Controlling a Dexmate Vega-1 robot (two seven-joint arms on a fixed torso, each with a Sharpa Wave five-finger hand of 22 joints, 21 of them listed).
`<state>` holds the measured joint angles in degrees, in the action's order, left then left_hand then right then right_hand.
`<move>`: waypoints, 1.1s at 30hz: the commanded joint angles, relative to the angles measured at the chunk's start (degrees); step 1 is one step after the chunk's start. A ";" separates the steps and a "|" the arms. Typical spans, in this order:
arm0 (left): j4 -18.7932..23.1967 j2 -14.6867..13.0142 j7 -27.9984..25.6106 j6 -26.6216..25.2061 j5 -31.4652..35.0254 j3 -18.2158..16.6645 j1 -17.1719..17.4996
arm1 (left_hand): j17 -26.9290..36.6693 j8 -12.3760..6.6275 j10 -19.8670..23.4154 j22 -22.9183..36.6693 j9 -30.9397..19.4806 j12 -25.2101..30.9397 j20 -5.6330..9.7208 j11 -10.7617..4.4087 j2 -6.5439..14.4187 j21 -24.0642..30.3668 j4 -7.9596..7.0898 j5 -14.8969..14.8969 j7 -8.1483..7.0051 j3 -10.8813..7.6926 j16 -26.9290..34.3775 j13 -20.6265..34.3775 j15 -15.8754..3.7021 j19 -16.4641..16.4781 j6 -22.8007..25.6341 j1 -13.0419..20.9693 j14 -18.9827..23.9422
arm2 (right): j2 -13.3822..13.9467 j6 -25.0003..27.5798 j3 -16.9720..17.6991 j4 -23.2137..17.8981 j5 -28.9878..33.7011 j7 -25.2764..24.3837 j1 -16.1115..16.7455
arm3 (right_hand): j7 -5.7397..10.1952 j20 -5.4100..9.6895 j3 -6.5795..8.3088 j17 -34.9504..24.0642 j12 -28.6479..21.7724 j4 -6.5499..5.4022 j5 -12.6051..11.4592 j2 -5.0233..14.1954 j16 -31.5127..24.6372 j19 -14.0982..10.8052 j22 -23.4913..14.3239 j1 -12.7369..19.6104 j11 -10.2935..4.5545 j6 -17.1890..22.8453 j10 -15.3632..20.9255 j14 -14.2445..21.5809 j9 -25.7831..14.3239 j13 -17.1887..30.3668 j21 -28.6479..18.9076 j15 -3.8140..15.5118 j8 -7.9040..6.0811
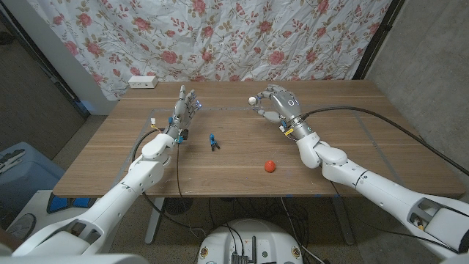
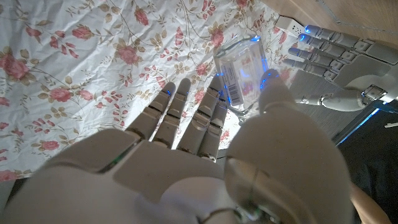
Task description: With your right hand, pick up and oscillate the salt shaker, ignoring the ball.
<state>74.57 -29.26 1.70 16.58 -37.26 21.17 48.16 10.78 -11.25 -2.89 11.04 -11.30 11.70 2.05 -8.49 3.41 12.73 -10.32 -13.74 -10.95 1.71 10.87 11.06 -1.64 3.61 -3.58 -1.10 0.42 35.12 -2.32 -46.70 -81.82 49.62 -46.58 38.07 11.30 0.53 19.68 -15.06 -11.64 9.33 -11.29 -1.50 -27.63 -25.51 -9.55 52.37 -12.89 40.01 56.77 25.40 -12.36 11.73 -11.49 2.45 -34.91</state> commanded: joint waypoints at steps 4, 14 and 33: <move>-0.07 0.04 0.01 0.03 0.02 0.03 -0.03 | 0.34 -0.25 -0.01 0.27 -0.35 0.42 1.37 -0.45 5.79 0.25 -0.35 -0.45 -0.55 0.10 0.29 0.21 -6.03 0.24 0.03 -0.01 0.04 | -0.05 6.24 -2.50 1.65 6.04 -5.83 -2.04 | 1.04 0.22 -0.35 -0.32 -0.22 0.08 -0.02 1.05 -0.84 -0.83 -0.26 2.29 0.13 1.84 0.16 0.56 -0.16 0.16 -0.44 9.00 -0.50; -0.05 0.02 0.01 0.01 0.00 0.01 -0.02 | 0.34 -0.24 -0.05 0.27 -0.35 0.41 1.34 -0.44 5.79 0.26 -0.35 -0.45 -0.52 0.10 0.28 0.21 -6.00 0.27 0.02 -0.01 0.01 | -0.20 7.85 -4.78 4.55 8.62 -10.39 -3.99 | 1.11 0.80 -0.55 -0.48 -0.37 0.08 0.00 1.25 -1.26 -1.34 -0.27 2.83 0.12 2.19 0.58 1.07 -0.23 0.23 -0.43 9.16 -0.64; -0.05 0.00 0.02 -0.01 -0.01 0.00 -0.03 | 0.34 -0.24 0.01 0.27 -0.35 0.44 1.39 -0.43 5.78 0.26 -0.35 -0.45 -0.57 0.10 0.29 0.21 -6.01 0.26 0.02 -0.01 0.04 | -1.17 14.89 -8.86 8.22 12.84 -14.28 -6.66 | 1.21 1.21 -1.09 -0.77 -0.38 0.28 0.11 1.05 -1.83 -1.34 -0.28 3.92 0.10 2.61 0.94 1.51 -0.45 0.30 -0.12 9.05 -0.95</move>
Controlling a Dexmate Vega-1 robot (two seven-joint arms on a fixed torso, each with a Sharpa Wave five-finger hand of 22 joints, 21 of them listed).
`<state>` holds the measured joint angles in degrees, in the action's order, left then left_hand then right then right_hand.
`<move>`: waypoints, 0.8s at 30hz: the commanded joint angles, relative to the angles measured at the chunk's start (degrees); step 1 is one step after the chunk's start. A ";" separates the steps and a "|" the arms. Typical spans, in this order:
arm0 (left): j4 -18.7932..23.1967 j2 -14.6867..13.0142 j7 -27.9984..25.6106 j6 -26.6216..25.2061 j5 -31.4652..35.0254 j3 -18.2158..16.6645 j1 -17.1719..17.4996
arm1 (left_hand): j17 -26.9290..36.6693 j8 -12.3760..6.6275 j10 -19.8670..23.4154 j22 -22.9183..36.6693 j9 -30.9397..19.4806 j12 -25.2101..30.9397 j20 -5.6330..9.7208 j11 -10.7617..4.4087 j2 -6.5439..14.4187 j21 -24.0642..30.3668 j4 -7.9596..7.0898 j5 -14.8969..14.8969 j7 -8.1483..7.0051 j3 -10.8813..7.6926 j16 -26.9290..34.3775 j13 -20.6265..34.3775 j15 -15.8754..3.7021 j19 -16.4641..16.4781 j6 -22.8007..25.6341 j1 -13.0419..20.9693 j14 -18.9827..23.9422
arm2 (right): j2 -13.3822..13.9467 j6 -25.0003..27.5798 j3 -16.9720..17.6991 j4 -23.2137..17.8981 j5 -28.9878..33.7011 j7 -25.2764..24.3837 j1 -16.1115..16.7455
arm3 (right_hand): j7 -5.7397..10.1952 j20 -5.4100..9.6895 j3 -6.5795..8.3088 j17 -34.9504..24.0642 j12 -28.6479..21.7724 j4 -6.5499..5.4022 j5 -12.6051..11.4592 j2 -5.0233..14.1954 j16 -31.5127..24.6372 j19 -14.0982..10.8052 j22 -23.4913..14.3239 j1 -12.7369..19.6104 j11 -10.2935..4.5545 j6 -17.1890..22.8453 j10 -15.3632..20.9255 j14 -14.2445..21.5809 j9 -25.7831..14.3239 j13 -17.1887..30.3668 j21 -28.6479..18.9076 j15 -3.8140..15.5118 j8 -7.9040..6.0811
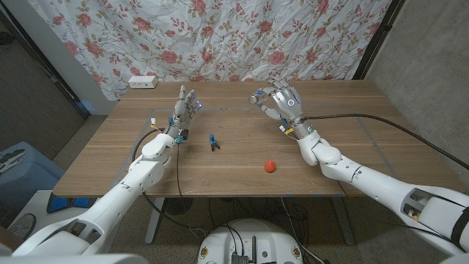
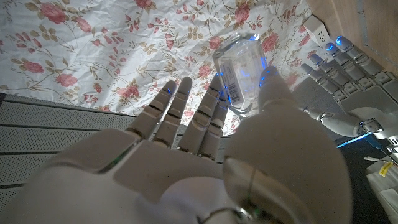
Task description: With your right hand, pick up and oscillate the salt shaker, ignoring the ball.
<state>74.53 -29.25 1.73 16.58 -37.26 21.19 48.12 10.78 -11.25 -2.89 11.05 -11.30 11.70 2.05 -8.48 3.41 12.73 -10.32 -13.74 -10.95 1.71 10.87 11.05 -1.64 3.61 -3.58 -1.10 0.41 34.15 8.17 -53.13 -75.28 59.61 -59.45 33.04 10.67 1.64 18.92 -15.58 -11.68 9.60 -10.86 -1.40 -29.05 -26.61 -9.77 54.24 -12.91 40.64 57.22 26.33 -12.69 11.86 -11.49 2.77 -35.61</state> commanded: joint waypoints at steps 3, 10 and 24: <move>-0.01 -0.01 0.00 0.01 -0.01 -0.02 0.00 | 0.34 -0.24 0.04 0.27 -0.35 0.45 1.34 -0.44 5.78 0.26 -0.35 -0.45 -0.53 0.10 0.28 0.21 -6.04 0.26 0.03 -0.01 0.03 | -0.25 5.54 -3.12 2.39 3.96 -2.19 -2.27 | 1.85 0.13 -0.38 -0.21 -0.29 -0.04 -0.33 0.88 -0.36 -0.27 -0.07 2.02 0.12 1.91 0.41 0.63 -0.14 0.17 -0.11 8.62 -0.24; 0.01 -0.02 -0.01 -0.01 -0.02 -0.02 0.01 | 0.34 -0.23 0.05 0.27 -0.35 0.45 1.37 -0.39 5.78 0.26 -0.36 -0.45 -0.55 0.10 0.29 0.21 -6.06 0.25 0.00 -0.02 0.05 | -1.11 8.27 -4.83 4.38 6.12 -4.10 -3.97 | 1.86 0.22 -0.39 -0.09 -0.21 -0.11 -0.37 0.79 -0.22 -0.39 -0.07 2.05 0.11 1.80 0.27 0.75 -0.18 0.17 -0.11 8.52 -0.23; -0.03 -0.01 0.00 0.01 -0.01 -0.02 0.00 | 0.34 -0.25 0.04 0.27 -0.35 0.45 1.36 -0.42 5.78 0.25 -0.36 -0.45 -0.53 0.10 0.29 0.21 -6.06 0.22 0.04 -0.02 0.04 | -4.88 4.17 5.63 7.38 18.11 -4.55 -0.27 | 1.88 0.98 -0.53 -0.14 -0.16 -0.18 -0.39 0.91 -0.25 -0.38 -0.08 2.45 0.11 1.47 0.04 0.81 -0.25 0.28 0.00 8.59 -0.16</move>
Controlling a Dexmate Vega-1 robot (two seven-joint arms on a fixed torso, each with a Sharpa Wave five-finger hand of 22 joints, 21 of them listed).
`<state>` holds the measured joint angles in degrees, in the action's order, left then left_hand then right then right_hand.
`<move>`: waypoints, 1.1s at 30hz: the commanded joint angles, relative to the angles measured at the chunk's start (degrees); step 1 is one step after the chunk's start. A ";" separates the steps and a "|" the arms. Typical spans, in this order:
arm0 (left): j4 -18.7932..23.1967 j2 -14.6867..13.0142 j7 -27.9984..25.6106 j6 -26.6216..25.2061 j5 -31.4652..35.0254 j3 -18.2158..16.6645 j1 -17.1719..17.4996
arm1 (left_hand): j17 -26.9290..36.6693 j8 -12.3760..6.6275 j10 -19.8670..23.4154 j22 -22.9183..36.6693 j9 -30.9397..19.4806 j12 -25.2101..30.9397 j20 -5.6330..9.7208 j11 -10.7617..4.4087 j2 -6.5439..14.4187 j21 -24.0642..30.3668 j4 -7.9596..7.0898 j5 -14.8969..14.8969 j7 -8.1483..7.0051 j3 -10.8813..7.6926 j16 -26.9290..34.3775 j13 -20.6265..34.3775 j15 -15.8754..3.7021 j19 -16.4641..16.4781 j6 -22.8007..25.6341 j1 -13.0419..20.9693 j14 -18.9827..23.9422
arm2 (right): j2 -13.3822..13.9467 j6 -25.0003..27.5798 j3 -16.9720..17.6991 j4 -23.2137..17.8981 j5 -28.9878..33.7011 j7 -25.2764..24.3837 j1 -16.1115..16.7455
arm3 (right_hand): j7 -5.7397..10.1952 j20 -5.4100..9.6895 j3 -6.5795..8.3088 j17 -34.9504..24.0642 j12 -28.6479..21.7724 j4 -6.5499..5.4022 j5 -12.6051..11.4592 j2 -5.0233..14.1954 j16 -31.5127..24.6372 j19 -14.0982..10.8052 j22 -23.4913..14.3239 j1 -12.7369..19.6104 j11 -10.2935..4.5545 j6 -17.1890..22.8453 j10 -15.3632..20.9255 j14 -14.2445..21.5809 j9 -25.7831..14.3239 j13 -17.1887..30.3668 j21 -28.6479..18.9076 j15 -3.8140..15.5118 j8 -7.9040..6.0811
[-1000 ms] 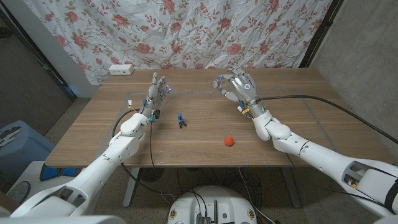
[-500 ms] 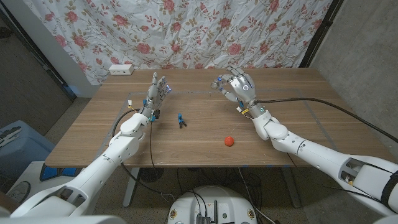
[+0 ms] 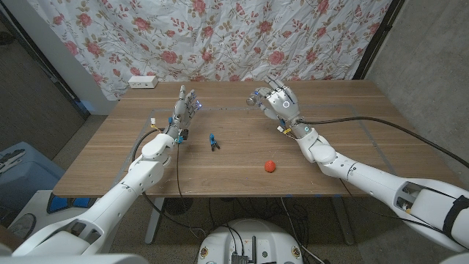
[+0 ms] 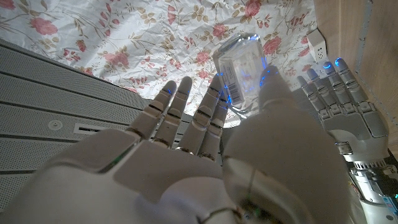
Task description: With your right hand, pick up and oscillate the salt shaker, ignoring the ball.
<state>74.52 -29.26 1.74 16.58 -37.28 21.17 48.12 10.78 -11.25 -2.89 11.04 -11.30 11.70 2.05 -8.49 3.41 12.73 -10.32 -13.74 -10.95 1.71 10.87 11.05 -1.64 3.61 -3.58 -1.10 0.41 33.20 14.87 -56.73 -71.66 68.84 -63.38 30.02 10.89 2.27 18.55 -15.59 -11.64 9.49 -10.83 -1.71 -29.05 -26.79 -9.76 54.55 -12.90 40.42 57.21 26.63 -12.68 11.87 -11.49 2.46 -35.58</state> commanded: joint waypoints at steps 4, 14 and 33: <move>-0.04 0.02 0.01 0.02 0.00 0.01 -0.01 | 0.34 -0.25 0.03 0.28 -0.35 0.44 1.35 -0.40 5.78 0.25 -0.36 -0.45 -0.57 0.10 0.28 0.21 -6.01 0.24 0.04 -0.02 0.01 | -4.79 -3.64 12.61 4.15 12.27 -0.62 4.03 | 1.67 0.42 -0.20 -0.17 -0.20 -0.13 -0.40 1.35 -0.31 -0.17 -0.09 2.22 0.10 1.74 0.02 0.54 -0.30 0.29 0.03 8.85 -0.23; -0.05 0.02 0.02 0.02 0.00 0.00 -0.01 | 0.34 -0.27 0.01 0.28 -0.35 0.43 1.35 -0.44 5.78 0.26 -0.36 -0.45 -0.55 0.10 0.28 0.21 -6.05 0.25 0.08 -0.02 0.03 | -4.57 -3.94 14.54 4.58 16.92 -0.62 3.98 | 1.69 0.44 -0.29 -0.27 -0.19 -0.14 -0.35 1.55 -0.44 -0.26 -0.11 2.54 0.10 1.65 -0.07 0.52 -0.36 0.35 0.01 8.82 -0.25; -0.03 0.02 0.01 0.00 0.00 0.01 -0.01 | 0.34 -0.25 0.00 0.28 -0.35 0.43 1.35 -0.47 5.78 0.26 -0.35 -0.45 -0.58 0.10 0.28 0.21 -6.01 0.27 0.04 -0.01 0.02 | -3.36 -1.47 10.53 7.80 17.97 -0.62 -0.43 | 1.72 0.67 -0.71 -0.36 -0.08 -0.40 -0.21 1.80 -0.40 0.40 -0.15 2.55 0.10 1.44 -0.48 0.08 -0.48 0.42 0.25 8.54 -0.27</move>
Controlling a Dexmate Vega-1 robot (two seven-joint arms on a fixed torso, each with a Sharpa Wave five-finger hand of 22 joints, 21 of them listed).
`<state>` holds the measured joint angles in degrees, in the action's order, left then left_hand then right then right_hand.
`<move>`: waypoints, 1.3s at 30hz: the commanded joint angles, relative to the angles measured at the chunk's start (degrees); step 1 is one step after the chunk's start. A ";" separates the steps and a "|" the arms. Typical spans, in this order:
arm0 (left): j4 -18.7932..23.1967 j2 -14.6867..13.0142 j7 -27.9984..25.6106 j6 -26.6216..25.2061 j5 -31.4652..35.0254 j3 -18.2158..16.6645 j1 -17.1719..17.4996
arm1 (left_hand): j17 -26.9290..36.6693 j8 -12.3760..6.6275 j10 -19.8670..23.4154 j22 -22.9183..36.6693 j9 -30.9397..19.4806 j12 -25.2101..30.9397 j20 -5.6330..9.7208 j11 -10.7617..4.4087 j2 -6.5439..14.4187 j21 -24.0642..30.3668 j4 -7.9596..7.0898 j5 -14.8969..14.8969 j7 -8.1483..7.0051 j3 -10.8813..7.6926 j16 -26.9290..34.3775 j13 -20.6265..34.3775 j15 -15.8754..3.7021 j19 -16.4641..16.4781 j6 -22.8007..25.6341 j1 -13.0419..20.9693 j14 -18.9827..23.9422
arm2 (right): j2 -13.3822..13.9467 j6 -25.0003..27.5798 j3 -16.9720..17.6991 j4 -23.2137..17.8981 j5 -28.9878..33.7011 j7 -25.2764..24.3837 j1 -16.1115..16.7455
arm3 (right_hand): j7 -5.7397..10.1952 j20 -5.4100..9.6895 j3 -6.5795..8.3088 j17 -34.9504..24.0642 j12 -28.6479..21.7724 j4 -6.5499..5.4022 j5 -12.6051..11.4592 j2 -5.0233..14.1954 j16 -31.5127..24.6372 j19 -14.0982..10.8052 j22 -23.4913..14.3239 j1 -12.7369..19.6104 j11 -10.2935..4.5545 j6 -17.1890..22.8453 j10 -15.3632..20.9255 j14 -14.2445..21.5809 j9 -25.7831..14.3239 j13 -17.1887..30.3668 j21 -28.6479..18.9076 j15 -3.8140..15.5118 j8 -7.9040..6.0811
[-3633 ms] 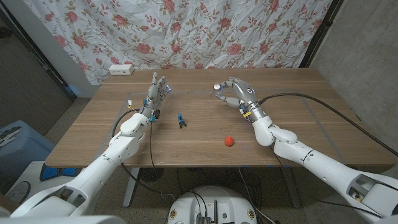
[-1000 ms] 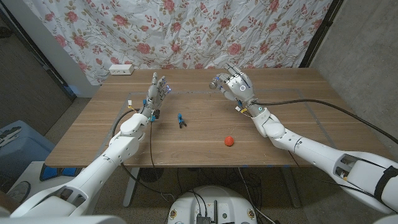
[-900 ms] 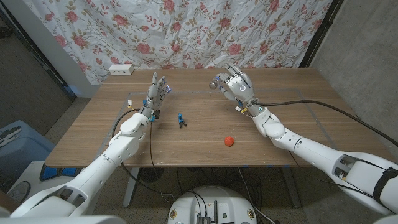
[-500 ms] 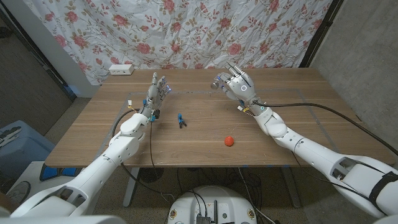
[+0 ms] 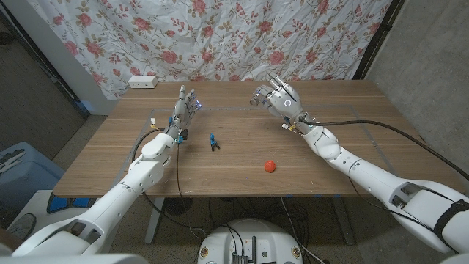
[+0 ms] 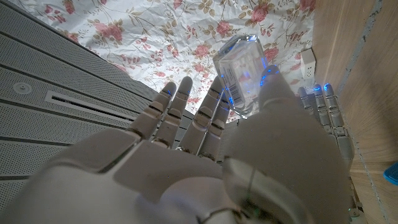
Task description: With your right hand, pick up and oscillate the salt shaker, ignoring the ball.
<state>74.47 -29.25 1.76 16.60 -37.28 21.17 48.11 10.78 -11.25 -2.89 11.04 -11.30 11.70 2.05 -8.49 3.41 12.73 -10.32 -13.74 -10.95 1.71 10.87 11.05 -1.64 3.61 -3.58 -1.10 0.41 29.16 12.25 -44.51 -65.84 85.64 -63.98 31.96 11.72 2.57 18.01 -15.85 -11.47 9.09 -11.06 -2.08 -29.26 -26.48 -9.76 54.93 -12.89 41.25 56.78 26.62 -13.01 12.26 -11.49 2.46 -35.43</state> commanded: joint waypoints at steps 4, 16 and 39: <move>0.01 0.00 -0.02 -0.01 0.01 0.01 -0.01 | 0.34 -0.25 0.01 0.27 -0.35 0.44 1.34 -0.46 5.78 0.26 -0.36 -0.45 -0.63 0.10 0.28 0.21 -6.05 0.25 0.04 -0.02 0.02 | 0.48 2.18 -2.01 3.05 1.23 -0.02 -3.09 | 0.90 0.36 -0.23 -0.13 -0.27 -0.03 0.05 2.29 -0.23 0.11 -0.16 2.22 0.09 0.61 -0.08 0.04 -0.17 0.08 0.25 8.53 -0.45; 0.01 0.00 -0.01 -0.01 0.01 0.01 -0.01 | 0.34 -0.25 0.01 0.28 -0.35 0.44 1.35 -0.45 5.78 0.27 -0.36 -0.45 -0.57 0.10 0.30 0.21 -6.07 0.28 0.04 -0.02 0.05 | -0.37 3.99 -0.91 4.45 1.23 -0.02 -4.33 | 0.92 0.35 -0.44 -0.34 -0.32 0.01 0.13 2.54 -0.37 0.20 -0.17 2.52 0.11 0.79 -0.33 -0.17 -0.28 0.28 0.23 8.53 -0.64; -0.01 0.00 0.00 -0.01 0.00 0.01 -0.02 | 0.34 -0.24 0.02 0.27 -0.35 0.44 1.33 -0.44 5.78 0.26 -0.35 -0.45 -0.57 0.10 0.28 0.21 -5.99 0.27 0.01 -0.01 0.02 | -0.16 5.22 0.50 1.73 1.47 -0.02 -3.79 | 0.97 0.56 -0.26 -0.87 -0.76 0.68 0.06 3.05 -0.88 0.10 -0.20 5.03 0.06 1.89 -0.05 -0.15 -0.65 0.86 0.13 9.02 -1.53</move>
<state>74.48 -29.25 1.75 16.60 -37.28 21.17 48.09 10.78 -11.25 -2.89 11.05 -11.30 11.70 2.05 -8.48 3.41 12.73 -10.32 -13.74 -10.95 1.71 10.87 11.05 -1.64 3.61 -3.58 -1.10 0.41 29.35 17.27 -44.53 -63.47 87.08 -64.01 28.07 11.49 2.56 17.48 -16.38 -11.91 9.51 -10.83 -1.57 -29.74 -26.48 -9.75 56.97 -12.40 41.48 56.28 26.41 -13.20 12.88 -11.22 2.67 -36.50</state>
